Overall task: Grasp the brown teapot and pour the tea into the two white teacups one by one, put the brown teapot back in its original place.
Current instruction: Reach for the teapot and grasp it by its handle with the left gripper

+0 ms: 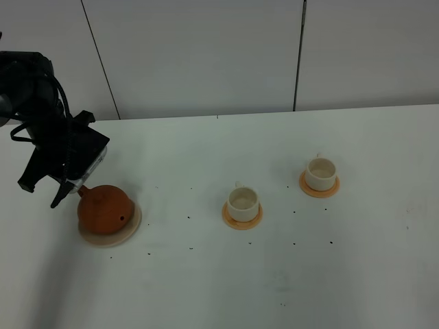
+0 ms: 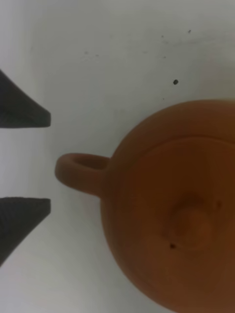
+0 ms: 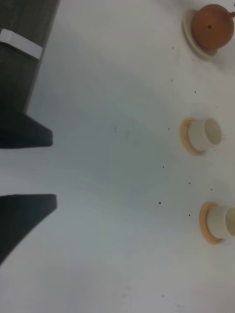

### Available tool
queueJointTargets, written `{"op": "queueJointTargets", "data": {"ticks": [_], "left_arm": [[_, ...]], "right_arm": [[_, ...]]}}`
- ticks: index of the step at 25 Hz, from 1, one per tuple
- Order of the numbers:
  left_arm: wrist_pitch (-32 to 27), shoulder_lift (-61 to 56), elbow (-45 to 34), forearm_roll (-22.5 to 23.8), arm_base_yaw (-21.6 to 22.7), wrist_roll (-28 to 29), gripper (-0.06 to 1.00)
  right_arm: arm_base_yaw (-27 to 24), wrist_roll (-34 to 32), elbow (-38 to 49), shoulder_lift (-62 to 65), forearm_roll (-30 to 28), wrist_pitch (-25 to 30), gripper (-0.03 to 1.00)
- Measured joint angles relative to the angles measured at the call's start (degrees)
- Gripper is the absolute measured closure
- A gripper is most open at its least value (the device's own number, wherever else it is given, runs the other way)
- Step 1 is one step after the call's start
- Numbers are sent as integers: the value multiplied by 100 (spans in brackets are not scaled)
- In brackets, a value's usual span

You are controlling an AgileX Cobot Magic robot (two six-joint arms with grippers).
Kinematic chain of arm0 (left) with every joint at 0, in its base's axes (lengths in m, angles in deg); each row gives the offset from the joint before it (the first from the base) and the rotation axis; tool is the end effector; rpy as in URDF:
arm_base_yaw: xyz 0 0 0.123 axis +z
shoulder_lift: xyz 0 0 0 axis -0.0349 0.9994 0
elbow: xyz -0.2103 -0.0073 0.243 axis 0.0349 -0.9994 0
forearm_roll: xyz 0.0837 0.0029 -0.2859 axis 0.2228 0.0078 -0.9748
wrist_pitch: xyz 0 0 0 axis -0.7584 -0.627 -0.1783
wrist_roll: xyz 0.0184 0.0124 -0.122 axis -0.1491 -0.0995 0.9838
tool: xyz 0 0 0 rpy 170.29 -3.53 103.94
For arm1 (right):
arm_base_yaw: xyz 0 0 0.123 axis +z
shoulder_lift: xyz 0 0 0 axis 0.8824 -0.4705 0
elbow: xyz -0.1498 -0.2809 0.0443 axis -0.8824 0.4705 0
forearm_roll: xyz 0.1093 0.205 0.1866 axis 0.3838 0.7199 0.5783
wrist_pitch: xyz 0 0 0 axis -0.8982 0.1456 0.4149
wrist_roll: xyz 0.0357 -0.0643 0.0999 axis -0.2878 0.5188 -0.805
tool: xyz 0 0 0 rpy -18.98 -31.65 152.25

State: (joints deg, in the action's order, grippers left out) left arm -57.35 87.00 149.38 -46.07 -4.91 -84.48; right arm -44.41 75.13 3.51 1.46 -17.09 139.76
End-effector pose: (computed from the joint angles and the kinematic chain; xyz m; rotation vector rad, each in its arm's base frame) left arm 0.5479 -0.0141 0.1666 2.6248 1.6497 0.3504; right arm 0.0182 0.0324 0.2813 -0.3791 2.0333 0.4395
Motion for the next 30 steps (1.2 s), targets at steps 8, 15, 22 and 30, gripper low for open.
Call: {"op": "queueJointTargets", "data": {"ticks": [8,15,22,30], "left_arm": [[167,24,0,-317,-6,-183,54],[161,24,0,-380,-28,-286,54],[55,35,0,-385,-28,-304,54],[102,145,18,-253,-80,-304,54]], "right_arm": [[0,0,0,0,0,0,74],[0,4,0,0,0,0,74],[0,-2,0,0,0,0,74],[0,-2,0,0,0,0,74]]}}
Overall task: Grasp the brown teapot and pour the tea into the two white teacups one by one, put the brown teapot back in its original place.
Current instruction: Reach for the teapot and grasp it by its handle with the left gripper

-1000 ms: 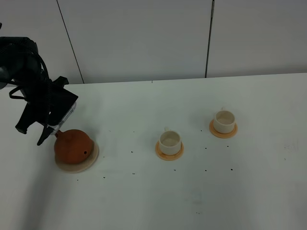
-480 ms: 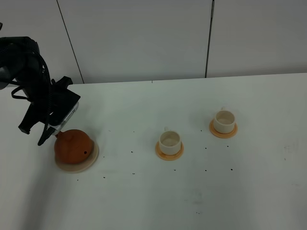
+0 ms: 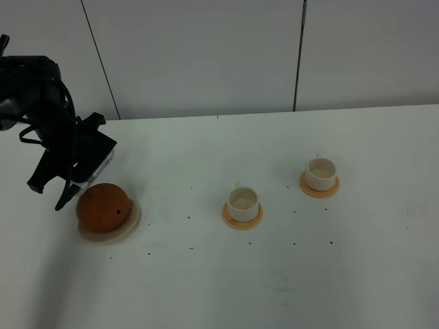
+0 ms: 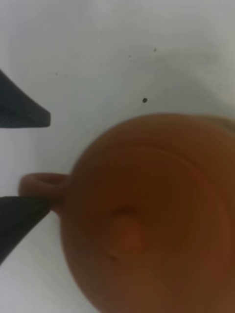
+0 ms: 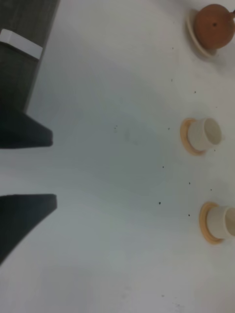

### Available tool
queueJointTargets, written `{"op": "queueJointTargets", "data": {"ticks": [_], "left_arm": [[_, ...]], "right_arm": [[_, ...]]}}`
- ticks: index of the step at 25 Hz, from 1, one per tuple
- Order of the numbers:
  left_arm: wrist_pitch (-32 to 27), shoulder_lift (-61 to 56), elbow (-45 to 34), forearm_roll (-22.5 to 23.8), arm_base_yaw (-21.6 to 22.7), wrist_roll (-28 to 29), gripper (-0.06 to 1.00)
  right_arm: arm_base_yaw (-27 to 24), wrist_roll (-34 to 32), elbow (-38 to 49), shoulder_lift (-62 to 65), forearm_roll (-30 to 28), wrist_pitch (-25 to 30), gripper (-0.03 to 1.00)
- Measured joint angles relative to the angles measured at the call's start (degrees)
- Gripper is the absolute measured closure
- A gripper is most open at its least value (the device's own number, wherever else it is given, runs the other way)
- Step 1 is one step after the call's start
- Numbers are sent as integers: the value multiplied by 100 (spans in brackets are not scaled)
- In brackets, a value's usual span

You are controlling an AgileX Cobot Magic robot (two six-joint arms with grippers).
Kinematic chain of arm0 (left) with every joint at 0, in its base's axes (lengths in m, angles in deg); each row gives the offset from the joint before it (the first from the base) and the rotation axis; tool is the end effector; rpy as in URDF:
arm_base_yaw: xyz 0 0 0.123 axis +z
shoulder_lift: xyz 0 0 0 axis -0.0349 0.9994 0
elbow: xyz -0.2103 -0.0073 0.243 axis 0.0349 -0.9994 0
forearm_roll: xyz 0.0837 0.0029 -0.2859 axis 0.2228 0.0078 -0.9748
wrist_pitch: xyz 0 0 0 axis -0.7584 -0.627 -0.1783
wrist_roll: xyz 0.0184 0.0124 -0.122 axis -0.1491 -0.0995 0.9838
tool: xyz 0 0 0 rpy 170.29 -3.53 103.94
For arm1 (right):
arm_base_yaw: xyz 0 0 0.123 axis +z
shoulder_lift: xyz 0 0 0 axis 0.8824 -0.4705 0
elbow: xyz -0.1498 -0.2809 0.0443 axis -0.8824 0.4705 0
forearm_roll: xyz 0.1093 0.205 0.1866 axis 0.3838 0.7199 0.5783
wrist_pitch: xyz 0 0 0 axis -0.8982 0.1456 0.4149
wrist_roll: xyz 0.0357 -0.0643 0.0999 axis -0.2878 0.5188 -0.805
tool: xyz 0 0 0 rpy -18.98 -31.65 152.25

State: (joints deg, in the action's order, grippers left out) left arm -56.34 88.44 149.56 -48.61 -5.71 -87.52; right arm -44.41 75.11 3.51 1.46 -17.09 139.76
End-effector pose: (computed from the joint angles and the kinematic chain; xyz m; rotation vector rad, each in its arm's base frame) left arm 0.5508 -0.0270 0.1538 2.6478 1.5678 0.3052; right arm 0.0182 0.0324 0.2813 -0.3788 2.0334 0.4398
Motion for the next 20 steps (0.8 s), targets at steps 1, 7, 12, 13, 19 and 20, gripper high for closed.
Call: {"op": "queueJointTargets", "data": {"ticks": [1,7,12,13,19,20], "left_arm": [[-17,13,0,-6,-22,0,54],[-27,19,5,21,-35,0,54],[-101,8,5,4,-35,0,54],[-124,8,5,-3,-35,0,54],[-221,4,5,-43,-41,0,54],[-225,2,5,-43,-41,0,55]], "right_arm": [[0,0,0,0,0,0,74],[0,0,0,0,0,0,74],[0,0,0,0,0,0,74],[0,0,0,0,0,0,74],[0,0,0,0,0,0,74],[0,0,0,0,0,0,74]]}}
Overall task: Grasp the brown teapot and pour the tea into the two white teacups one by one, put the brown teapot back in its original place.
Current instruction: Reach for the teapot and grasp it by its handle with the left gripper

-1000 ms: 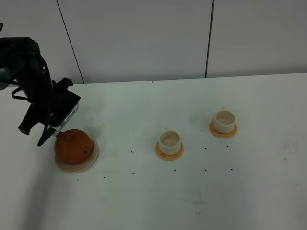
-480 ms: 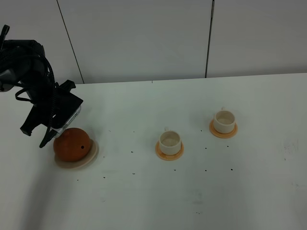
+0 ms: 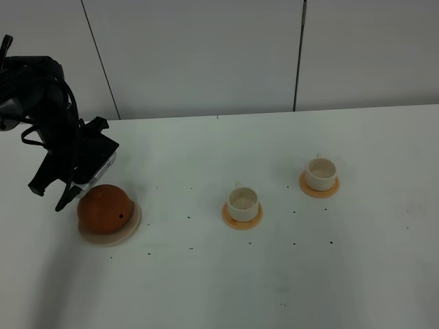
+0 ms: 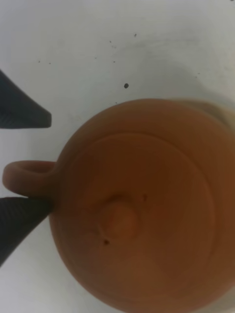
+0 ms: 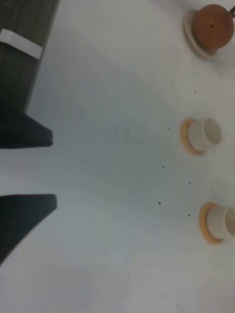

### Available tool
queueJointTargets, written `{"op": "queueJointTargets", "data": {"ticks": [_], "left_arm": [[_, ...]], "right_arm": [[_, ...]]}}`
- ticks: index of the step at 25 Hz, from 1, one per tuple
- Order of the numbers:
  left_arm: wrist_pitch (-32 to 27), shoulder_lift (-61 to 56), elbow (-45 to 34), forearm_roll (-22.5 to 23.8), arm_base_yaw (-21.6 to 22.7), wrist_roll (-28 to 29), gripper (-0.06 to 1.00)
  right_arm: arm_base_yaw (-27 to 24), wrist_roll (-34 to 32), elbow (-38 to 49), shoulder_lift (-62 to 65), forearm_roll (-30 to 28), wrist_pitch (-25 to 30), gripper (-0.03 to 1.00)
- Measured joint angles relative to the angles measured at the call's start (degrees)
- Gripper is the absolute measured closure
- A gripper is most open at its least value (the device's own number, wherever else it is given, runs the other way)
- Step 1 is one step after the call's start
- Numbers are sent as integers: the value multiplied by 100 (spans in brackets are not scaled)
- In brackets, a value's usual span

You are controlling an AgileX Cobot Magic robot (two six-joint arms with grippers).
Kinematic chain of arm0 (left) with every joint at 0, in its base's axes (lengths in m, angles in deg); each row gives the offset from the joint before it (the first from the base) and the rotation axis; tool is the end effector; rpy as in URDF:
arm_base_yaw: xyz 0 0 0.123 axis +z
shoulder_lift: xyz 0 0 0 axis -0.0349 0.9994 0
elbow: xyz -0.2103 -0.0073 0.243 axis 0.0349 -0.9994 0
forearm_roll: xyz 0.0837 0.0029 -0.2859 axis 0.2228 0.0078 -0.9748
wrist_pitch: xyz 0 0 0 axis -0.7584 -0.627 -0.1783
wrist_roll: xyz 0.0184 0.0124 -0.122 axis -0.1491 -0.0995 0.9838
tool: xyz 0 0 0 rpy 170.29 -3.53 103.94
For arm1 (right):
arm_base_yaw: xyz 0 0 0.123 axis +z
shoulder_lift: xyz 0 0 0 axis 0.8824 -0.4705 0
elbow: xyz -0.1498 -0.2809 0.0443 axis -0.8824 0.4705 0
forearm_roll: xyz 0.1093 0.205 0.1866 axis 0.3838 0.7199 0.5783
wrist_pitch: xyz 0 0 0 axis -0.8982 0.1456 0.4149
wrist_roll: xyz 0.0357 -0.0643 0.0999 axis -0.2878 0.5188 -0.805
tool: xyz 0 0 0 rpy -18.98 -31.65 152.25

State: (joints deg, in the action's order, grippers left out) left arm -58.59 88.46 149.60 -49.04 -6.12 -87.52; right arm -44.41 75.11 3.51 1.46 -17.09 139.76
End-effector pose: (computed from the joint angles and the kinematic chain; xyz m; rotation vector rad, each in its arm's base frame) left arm 0.5459 -0.0313 0.1529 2.6685 1.5747 0.2516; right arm 0.0182 0.0324 0.2813 -0.3788 2.0334 0.4398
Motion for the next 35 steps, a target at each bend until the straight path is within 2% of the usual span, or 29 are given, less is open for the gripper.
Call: {"op": "queueJointTargets", "data": {"ticks": [9,35], "left_arm": [[-105,-13,0,-18,0,0,60],[-257,-13,-12,27,63,11,60]], "right_arm": [[0,0,0,0,0,0,74],[0,0,0,0,0,-10,74]]}}
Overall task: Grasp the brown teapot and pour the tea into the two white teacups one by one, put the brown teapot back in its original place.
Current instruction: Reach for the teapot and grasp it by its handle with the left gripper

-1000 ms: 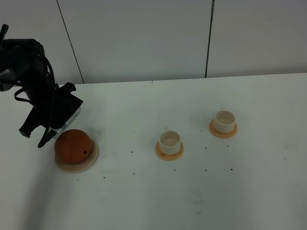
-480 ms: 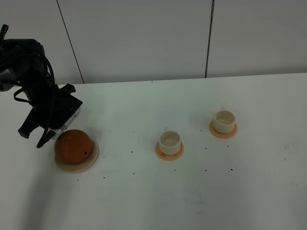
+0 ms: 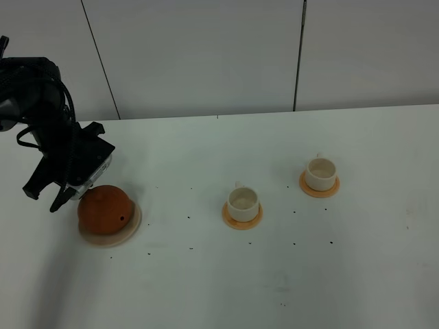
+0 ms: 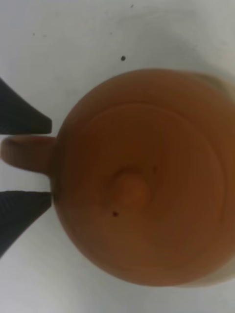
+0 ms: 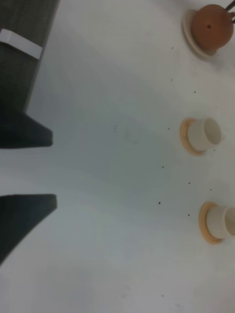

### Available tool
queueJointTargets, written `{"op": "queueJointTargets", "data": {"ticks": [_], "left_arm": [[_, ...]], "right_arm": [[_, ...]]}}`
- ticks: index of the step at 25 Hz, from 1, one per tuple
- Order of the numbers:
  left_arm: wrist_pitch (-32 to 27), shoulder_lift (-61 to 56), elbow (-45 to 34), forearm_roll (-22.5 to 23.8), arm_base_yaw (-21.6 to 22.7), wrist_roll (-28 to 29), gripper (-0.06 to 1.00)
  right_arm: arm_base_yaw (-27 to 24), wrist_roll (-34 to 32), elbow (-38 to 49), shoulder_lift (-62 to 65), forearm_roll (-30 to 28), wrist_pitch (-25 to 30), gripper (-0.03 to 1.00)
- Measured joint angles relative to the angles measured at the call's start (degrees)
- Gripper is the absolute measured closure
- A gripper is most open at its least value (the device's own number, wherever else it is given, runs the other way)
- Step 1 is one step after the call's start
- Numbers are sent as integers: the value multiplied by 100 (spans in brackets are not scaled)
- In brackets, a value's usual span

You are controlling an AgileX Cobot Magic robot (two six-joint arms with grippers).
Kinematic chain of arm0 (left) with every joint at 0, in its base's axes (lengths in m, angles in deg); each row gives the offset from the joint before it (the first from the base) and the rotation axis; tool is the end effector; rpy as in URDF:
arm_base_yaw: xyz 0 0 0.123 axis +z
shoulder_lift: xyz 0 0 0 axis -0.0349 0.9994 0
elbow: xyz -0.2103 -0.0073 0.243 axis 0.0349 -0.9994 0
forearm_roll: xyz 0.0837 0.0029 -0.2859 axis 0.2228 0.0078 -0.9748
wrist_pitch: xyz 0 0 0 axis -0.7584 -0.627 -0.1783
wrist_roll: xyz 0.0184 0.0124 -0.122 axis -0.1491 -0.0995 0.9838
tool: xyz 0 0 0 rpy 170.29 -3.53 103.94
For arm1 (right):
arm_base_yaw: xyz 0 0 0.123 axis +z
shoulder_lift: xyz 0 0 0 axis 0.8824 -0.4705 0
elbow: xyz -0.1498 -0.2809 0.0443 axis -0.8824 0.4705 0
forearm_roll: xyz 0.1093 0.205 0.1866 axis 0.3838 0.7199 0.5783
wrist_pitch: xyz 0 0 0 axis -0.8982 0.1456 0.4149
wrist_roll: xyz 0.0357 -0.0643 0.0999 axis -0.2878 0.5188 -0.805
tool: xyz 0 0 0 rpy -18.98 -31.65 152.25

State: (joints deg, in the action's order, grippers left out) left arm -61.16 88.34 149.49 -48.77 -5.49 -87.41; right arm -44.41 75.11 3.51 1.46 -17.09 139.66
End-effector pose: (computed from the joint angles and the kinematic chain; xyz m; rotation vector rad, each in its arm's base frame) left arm 0.5403 -0.0242 0.1528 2.6876 1.6094 0.2016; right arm 0.0183 0.0325 0.2814 -0.3782 2.0317 0.4399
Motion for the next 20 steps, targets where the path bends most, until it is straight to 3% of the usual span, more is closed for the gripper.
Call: {"op": "queueJointTargets", "data": {"ticks": [20], "left_arm": [[49,0,-5,46,74,-2,60]], "right_arm": [[0,4,0,0,0,0,74]]}}
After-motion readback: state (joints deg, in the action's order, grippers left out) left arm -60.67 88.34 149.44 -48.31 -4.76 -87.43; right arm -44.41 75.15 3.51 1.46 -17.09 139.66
